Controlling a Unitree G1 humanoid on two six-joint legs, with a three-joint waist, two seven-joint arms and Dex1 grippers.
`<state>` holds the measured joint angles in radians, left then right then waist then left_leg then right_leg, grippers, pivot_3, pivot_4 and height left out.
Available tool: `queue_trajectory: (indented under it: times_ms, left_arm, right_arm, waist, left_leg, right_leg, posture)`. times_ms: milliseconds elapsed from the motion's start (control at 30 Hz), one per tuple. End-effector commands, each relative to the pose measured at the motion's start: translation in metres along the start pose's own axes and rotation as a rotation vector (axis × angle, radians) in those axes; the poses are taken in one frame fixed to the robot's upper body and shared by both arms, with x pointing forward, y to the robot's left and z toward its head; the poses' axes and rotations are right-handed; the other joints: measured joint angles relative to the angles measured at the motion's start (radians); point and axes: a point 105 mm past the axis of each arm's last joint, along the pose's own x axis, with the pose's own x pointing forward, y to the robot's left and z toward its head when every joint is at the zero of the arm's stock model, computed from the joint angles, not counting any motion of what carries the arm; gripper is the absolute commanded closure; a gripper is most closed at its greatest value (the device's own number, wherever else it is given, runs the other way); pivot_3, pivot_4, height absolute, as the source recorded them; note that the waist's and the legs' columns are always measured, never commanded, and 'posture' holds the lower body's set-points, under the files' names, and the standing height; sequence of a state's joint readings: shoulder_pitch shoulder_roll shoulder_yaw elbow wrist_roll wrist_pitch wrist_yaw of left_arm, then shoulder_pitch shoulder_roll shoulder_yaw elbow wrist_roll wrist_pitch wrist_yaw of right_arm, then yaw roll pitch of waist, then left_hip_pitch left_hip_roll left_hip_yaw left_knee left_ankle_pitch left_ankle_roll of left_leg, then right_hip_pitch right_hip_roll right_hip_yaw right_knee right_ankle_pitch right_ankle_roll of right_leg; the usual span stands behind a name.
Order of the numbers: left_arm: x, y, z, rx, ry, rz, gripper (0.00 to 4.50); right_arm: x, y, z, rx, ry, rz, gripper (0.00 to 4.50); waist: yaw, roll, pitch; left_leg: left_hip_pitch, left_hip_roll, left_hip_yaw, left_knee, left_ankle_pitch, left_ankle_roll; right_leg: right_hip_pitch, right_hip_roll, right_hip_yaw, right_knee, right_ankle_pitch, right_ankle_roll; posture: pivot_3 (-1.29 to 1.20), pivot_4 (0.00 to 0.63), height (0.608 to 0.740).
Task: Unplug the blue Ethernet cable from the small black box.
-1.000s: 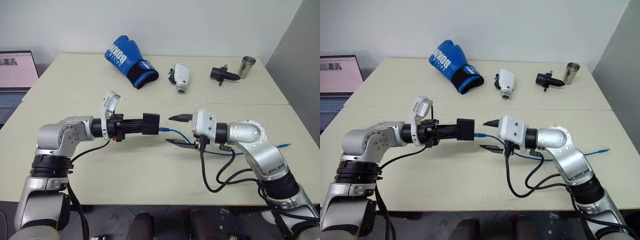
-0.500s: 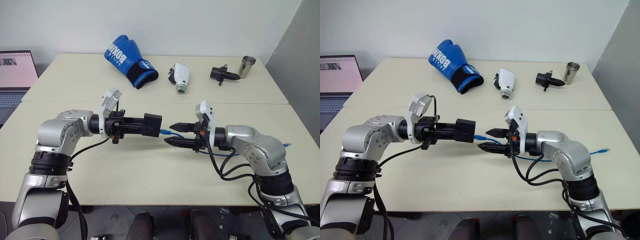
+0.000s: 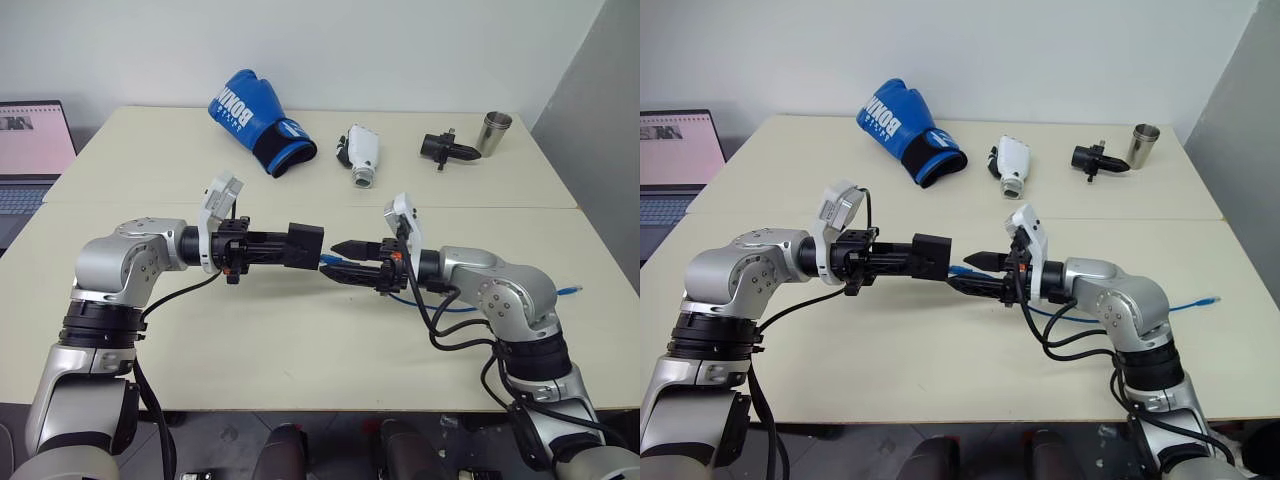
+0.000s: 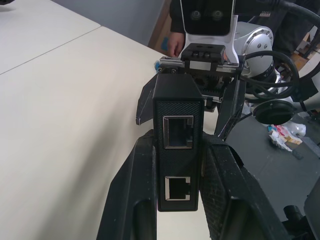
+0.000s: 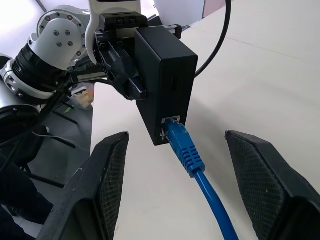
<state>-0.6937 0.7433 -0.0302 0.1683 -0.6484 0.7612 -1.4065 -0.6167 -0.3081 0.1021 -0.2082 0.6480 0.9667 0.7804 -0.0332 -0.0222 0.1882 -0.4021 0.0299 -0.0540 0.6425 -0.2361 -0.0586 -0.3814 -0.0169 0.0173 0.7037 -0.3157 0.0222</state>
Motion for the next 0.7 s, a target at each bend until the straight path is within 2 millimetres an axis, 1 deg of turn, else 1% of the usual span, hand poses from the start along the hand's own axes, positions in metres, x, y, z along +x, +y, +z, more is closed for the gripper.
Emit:
queue_trajectory:
  times_ms: [33, 167, 233, 267, 433, 467, 533, 667, 700]
  left_arm:
    - [-0.0043, -0.0030, 0.0144, 0.049, -0.039, 0.001, 3.71]
    - [-0.0043, -0.0029, 0.0146, 0.049, -0.041, 0.000, 3.71]
    - [-0.0041, -0.0031, 0.0147, 0.048, -0.043, -0.002, 3.71]
    - [-0.0040, -0.0032, 0.0147, 0.049, -0.043, -0.003, 3.71]
    - [-0.0037, -0.0040, 0.0140, 0.048, -0.037, -0.010, 3.71]
    - [-0.0036, -0.0041, 0.0140, 0.049, -0.036, -0.011, 3.71]
    - [-0.0034, -0.0044, 0.0139, 0.049, -0.035, -0.013, 3.71]
    - [-0.0030, -0.0052, 0.0127, 0.047, -0.030, -0.018, 3.71]
    - [-0.0030, -0.0058, 0.0125, 0.047, -0.030, -0.019, 3.71]
  right_arm:
    - [0.0034, 0.0039, 0.0095, -0.039, -0.024, 0.020, 1.26]
    - [0.0027, 0.0019, 0.0071, -0.036, -0.016, 0.018, 1.26]
    - [0.0025, 0.0012, 0.0068, -0.039, -0.013, 0.016, 1.61]
    - [0.0026, 0.0009, 0.0069, -0.042, -0.012, 0.014, 1.68]
    - [0.0030, 0.0007, 0.0085, -0.036, -0.019, 0.021, 2.92]
    - [0.0031, 0.0009, 0.0087, -0.033, -0.020, 0.023, 3.05]
    - [0.0032, 0.0013, 0.0087, -0.028, -0.021, 0.028, 3.64]
    - [0.0029, 0.0046, 0.0092, -0.011, -0.021, 0.054, 4.38]
    - [0.0025, 0.0059, 0.0094, -0.005, -0.021, 0.062, 4.46]
  waist:
    - [0.000, 0.000, 0.000]
    - [0.000, 0.000, 0.000]
    - [0.000, 0.000, 0.000]
    - [0.000, 0.000, 0.000]
    - [0.000, 0.000, 0.000]
    - [0.000, 0.000, 0.000]
    - [0.000, 0.000, 0.000]
    - [0.000, 0.000, 0.000]
    - [0.000, 0.000, 0.000]
  left_leg:
    - [0.000, 0.000, 0.000, 0.000, 0.000, 0.000]
    - [0.000, 0.000, 0.000, 0.000, 0.000, 0.000]
    - [0.000, 0.000, 0.000, 0.000, 0.000, 0.000]
    - [0.000, 0.000, 0.000, 0.000, 0.000, 0.000]
    - [0.000, 0.000, 0.000, 0.000, 0.000, 0.000]
    - [0.000, 0.000, 0.000, 0.000, 0.000, 0.000]
    - [0.000, 0.000, 0.000, 0.000, 0.000, 0.000]
    - [0.000, 0.000, 0.000, 0.000, 0.000, 0.000]
    - [0.000, 0.000, 0.000, 0.000, 0.000, 0.000]
  right_leg:
    - [0.000, 0.000, 0.000, 0.000, 0.000, 0.000]
    - [0.000, 0.000, 0.000, 0.000, 0.000, 0.000]
    - [0.000, 0.000, 0.000, 0.000, 0.000, 0.000]
    - [0.000, 0.000, 0.000, 0.000, 0.000, 0.000]
    - [0.000, 0.000, 0.000, 0.000, 0.000, 0.000]
    - [0.000, 0.000, 0.000, 0.000, 0.000, 0.000]
    - [0.000, 0.000, 0.000, 0.000, 0.000, 0.000]
    - [-0.001, 0.000, 0.000, 0.000, 0.000, 0.000]
    - [-0.001, 0.000, 0.000, 0.000, 0.000, 0.000]
  posture:
    - [0.00, 0.150, 0.740]
    - [0.00, 0.150, 0.740]
    - [0.00, 0.150, 0.740]
    - [0.00, 0.150, 0.740]
    - [0.00, 0.150, 0.740]
    - [0.00, 0.150, 0.740]
    - [0.00, 0.150, 0.740]
    - [0.00, 0.150, 0.740]
    - [0.00, 0.150, 0.740]
